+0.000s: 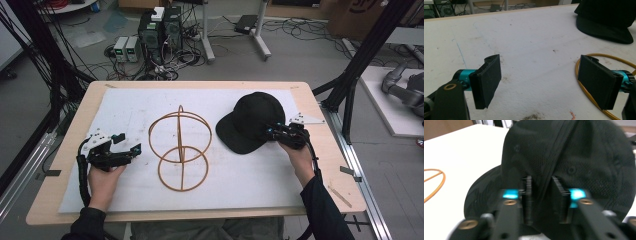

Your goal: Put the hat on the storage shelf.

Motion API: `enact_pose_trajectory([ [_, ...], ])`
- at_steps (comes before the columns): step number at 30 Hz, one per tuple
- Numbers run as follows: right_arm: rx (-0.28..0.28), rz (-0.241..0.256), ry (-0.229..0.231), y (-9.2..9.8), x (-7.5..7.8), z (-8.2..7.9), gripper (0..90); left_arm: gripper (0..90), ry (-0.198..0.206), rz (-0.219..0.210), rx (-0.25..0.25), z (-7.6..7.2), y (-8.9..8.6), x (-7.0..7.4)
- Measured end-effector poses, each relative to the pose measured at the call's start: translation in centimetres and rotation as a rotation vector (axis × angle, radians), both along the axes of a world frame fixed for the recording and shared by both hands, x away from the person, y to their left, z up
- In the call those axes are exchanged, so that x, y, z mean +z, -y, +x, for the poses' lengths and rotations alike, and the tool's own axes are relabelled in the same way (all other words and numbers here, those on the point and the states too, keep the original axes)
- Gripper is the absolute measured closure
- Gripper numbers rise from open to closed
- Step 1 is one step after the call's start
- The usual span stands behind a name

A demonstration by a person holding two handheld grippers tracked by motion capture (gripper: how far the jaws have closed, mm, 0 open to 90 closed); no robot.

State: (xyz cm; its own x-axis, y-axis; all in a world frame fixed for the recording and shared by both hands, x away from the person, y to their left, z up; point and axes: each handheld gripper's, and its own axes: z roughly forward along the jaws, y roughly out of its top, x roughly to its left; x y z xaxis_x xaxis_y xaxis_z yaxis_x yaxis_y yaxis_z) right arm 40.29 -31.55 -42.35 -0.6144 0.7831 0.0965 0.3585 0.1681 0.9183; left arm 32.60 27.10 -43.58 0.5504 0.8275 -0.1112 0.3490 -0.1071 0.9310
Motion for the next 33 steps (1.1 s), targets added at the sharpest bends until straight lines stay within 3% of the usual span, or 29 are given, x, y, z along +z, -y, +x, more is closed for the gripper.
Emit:
enact_pose_trajectory([
  [7,-0.007,-0.013,0.000,-0.8,0.2,0.3,59.4,19.2,-0.004,0.001,0.002,0.0,0.0,0.0],
  [11,-0.008,-0.014,-0.008,-0.7,0.0,0.6,67.5,19.2,-0.006,0.003,0.003,0.0,0.0,-0.1],
  [19,0.037,0.081,-0.053,0.5,0.1,0.8,86.4,19.2,-0.008,0.005,0.007,0.0,-0.1,-0.2],
  [26,0.081,0.085,-0.024,0.2,0.8,0.3,88.4,19.2,-0.007,0.003,0.011,0.0,-0.2,-0.1],
  [29,0.117,0.066,0.003,-0.5,2.4,-0.2,88.7,19.2,-0.007,0.006,0.010,-0.1,-0.3,0.0],
  [33,0.122,0.058,0.043,-1.2,3.5,-0.7,88.8,19.2,-0.007,0.004,0.011,0.0,-0.4,0.0],
])
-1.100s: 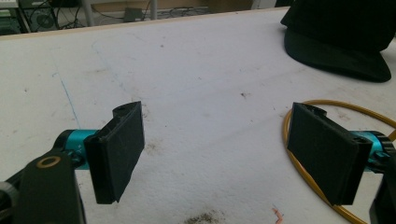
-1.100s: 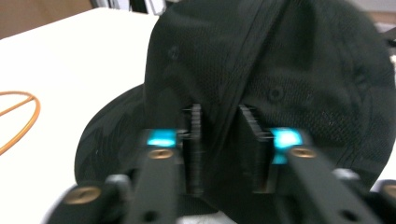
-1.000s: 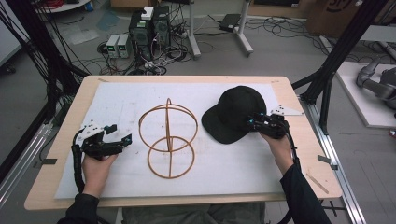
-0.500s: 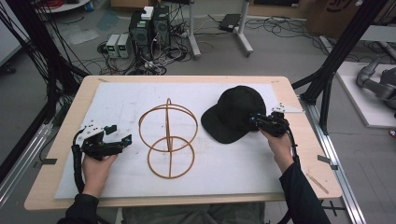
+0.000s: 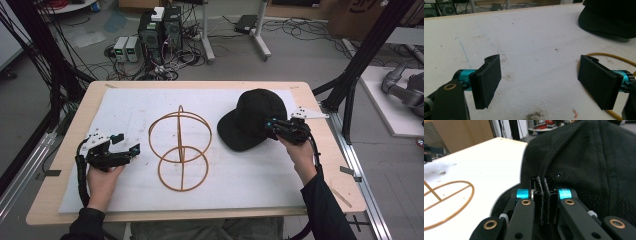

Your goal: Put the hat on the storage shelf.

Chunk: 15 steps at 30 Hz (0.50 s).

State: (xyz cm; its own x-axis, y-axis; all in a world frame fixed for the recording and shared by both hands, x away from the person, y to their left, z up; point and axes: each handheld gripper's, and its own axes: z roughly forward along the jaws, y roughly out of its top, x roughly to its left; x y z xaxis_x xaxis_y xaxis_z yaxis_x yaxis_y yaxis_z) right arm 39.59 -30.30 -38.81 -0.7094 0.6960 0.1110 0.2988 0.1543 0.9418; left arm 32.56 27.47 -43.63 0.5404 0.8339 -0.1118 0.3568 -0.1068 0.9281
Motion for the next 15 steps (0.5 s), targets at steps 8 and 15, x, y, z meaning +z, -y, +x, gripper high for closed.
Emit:
enact_pose_trajectory([
  [8,-0.017,0.020,0.074,-0.5,2.7,-1.2,88.8,19.2,-0.001,-0.003,0.006,0.0,-0.2,0.0],
  [15,-0.016,0.074,0.143,-1.1,6.5,-2.7,88.7,19.2,-0.001,-0.002,0.007,0.0,-0.2,0.0],
])
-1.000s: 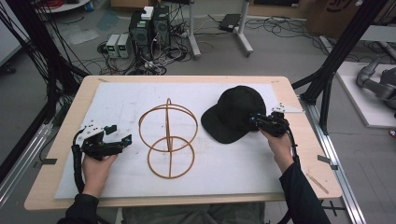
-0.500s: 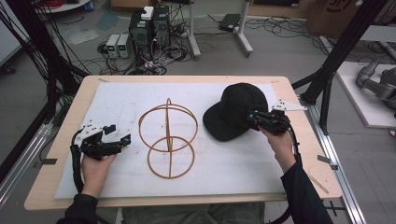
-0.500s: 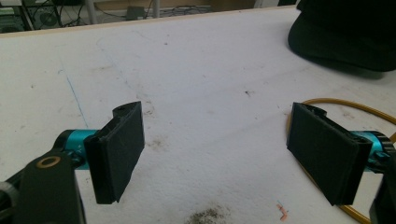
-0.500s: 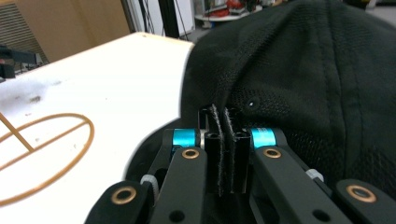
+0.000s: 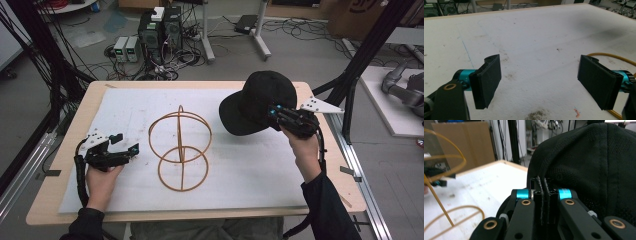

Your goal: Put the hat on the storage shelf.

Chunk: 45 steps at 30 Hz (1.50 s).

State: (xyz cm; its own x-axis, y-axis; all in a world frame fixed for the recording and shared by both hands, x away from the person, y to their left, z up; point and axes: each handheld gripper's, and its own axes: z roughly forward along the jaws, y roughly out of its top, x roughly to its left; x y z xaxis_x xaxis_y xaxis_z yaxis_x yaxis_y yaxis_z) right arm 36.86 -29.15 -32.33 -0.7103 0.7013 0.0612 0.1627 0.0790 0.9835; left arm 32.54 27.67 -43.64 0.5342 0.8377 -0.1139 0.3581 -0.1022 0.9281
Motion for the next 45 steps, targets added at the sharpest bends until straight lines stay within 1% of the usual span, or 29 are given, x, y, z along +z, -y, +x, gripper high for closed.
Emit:
enact_pose_trajectory([
  [1,0.000,0.007,0.008,-0.1,0.5,-0.2,88.7,19.2,-0.001,0.001,0.000,0.0,0.0,0.0],
  [2,0.000,0.007,0.008,-0.1,0.5,-0.2,88.7,19.2,0.000,0.001,0.000,0.0,0.0,0.0],
  [5,0.006,0.025,0.035,-0.3,1.8,-0.7,88.7,19.2,0.003,-0.002,0.003,0.0,0.0,0.0],
  [10,0.007,0.035,0.071,-0.6,4.0,-1.3,88.7,19.2,0.002,0.000,0.001,-0.1,-0.1,0.1],
  [11,0.007,0.037,0.080,-0.6,4.3,-1.4,88.7,19.2,0.002,-0.005,0.003,-0.1,-0.1,0.1],
  [13,0.003,0.054,0.085,-0.6,5.1,-1.6,88.7,19.2,0.003,-0.005,0.005,-0.1,-0.2,0.1],
  [15,0.006,0.062,0.107,-0.5,6.0,-1.7,88.7,19.2,0.003,-0.005,0.006,-0.1,-0.2,0.1],
  [18,0.007,0.075,0.120,-0.5,7.2,-2.0,88.7,19.2,0.003,-0.009,0.008,-0.1,-0.3,0.1],
  [20,0.018,0.092,0.131,-0.5,8.0,-2.2,88.7,19.2,0.004,-0.008,0.010,-0.1,-0.3,0.1],
  [21,0.027,0.102,0.128,-0.5,8.4,-2.3,88.7,19.2,0.003,-0.008,0.009,-0.1,-0.4,0.1],
  [23,0.035,0.104,0.137,-0.6,9.1,-2.6,88.7,19.2,0.005,-0.008,0.011,-0.1,-0.4,0.1],
  [24,0.046,0.109,0.136,-0.7,9.5,-2.7,88.7,19.2,0.005,-0.011,0.011,-0.1,-0.4,0.1],
  [25,0.053,0.114,0.145,-0.8,9.9,-2.9,88.7,19.2,0.005,-0.011,0.012,-0.1,-0.4,0.1],
  [26,0.074,0.129,0.153,-1.1,10.6,-3.3,88.7,19.2,0.005,-0.008,0.011,-0.1,-0.4,0.1],
  [27,0.086,0.137,0.158,-1.2,10.9,-3.4,88.7,19.2,0.005,-0.008,0.012,-0.1,-0.4,0.1],
  [28,0.086,0.137,0.158,-1.2,10.9,-3.4,88.7,19.2,0.005,-0.008,0.011,-0.1,-0.4,0.1],
  [31,0.125,0.160,0.164,-1.7,11.8,-4.0,88.7,19.2,0.005,-0.009,0.010,-0.1,-0.4,0.1],
  [33,0.157,0.168,0.169,-2.2,12.3,-4.2,88.6,19.2,0.003,-0.008,0.009,-0.1,-0.4,0.1],
  [34,0.191,0.182,0.168,-2.8,12.6,-4.5,88.7,19.2,0.003,-0.008,0.009,-0.1,-0.4,0.1],
  [35,0.191,0.182,0.168,-2.8,12.6,-4.5,88.7,19.2,0.003,-0.008,0.008,-0.1,-0.4,0.1],
  [36,0.208,0.191,0.167,-3.1,12.7,-4.6,88.6,19.2,0.003,-0.007,0.008,-0.1,-0.4,0.1],
  [38,0.253,0.219,0.166,-3.8,12.8,-4.8,88.6,19.2,0.002,-0.008,0.009,-0.1,-0.4,0.1],
  [42,0.338,0.248,0.151,-5.2,13.0,-5.2,88.6,19.2,0.003,-0.007,0.011,-0.1,-0.4,0.1],
  [44,0.390,0.241,0.144,-6.4,13.0,-5.5,88.6,19.2,0.002,-0.009,0.012,-0.1,-0.5,0.1],
  [45,0.390,0.241,0.144,-6.4,13.0,-5.5,88.6,19.2,0.003,-0.008,0.013,-0.1,-0.5,0.1],
])
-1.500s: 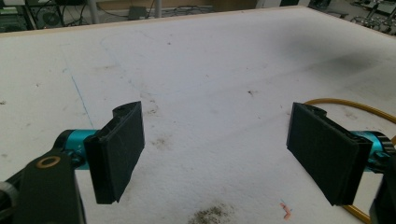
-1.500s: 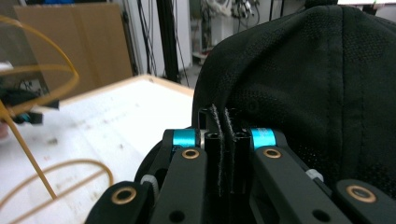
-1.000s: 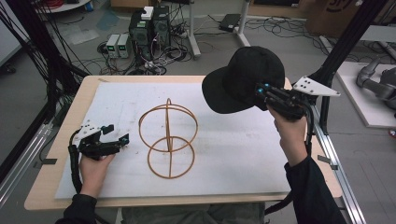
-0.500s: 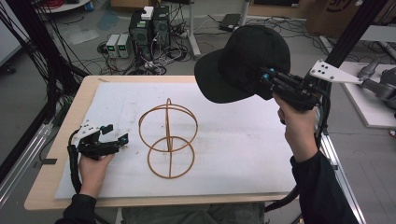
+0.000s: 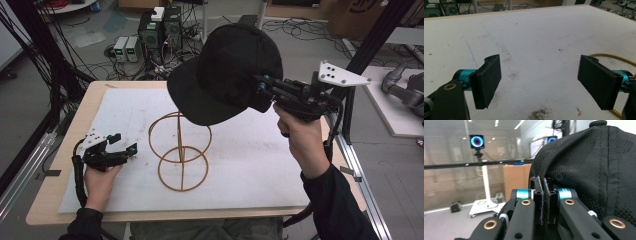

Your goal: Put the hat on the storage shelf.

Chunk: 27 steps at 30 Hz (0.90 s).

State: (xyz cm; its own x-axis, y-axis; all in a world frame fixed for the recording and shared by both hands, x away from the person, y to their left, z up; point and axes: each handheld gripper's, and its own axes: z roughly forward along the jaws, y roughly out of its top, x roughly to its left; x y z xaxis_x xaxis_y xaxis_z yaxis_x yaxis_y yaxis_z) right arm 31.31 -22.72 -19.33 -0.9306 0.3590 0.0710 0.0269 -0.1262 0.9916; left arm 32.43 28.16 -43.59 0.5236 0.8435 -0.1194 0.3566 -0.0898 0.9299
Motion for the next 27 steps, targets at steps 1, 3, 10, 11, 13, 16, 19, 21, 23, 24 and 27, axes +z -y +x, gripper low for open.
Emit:
enact_pose_trajectory([
  [1,0.017,-0.004,0.004,-0.4,0.0,-0.1,88.6,19.2,-0.001,0.002,-0.001,0.0,0.0,0.0],
  [3,0.048,-0.009,0.002,-1.3,-0.1,-0.3,88.6,19.2,0.000,0.004,-0.003,0.0,-0.1,0.0],
  [10,0.146,-0.049,0.010,-4.4,-1.0,-0.9,88.6,19.2,0.004,0.004,0.003,-0.1,-0.2,0.1],
  [11,0.161,-0.056,0.008,-4.8,-1.2,-1.0,88.6,19.2,0.005,0.005,0.006,-0.1,-0.3,0.1],
  [13,0.183,-0.075,0.002,-5.7,-1.8,-1.0,88.6,19.2,0.011,0.005,0.010,-0.2,-0.4,0.2],
  [16,0.203,-0.113,0.005,-6.7,-2.4,-1.0,88.6,19.2,0.012,0.007,0.015,-0.3,-0.6,0.2],
  [19,0.236,-0.168,0.016,-7.7,-3.0,-1.0,88.6,19.2,0.011,0.009,0.018,-0.3,-0.7,0.1],
  [21,0.248,-0.204,0.024,-8.3,-3.3,-1.1,88.5,19.2,0.011,0.011,0.016,-0.3,-0.8,0.1],
  [23,0.257,-0.232,0.035,-8.8,-3.6,-1.2,88.4,19.2,0.010,0.009,0.017,-0.3,-0.8,0.1],
  [24,0.256,-0.245,0.038,-9.0,-3.7,-1.2,88.4,19.2,0.010,0.009,0.017,-0.3,-0.8,0.1],
  [27,0.257,-0.283,0.047,-9.4,-4.3,-1.2,88.3,19.2,0.009,0.014,0.014,-0.3,-0.7,0.1],
])
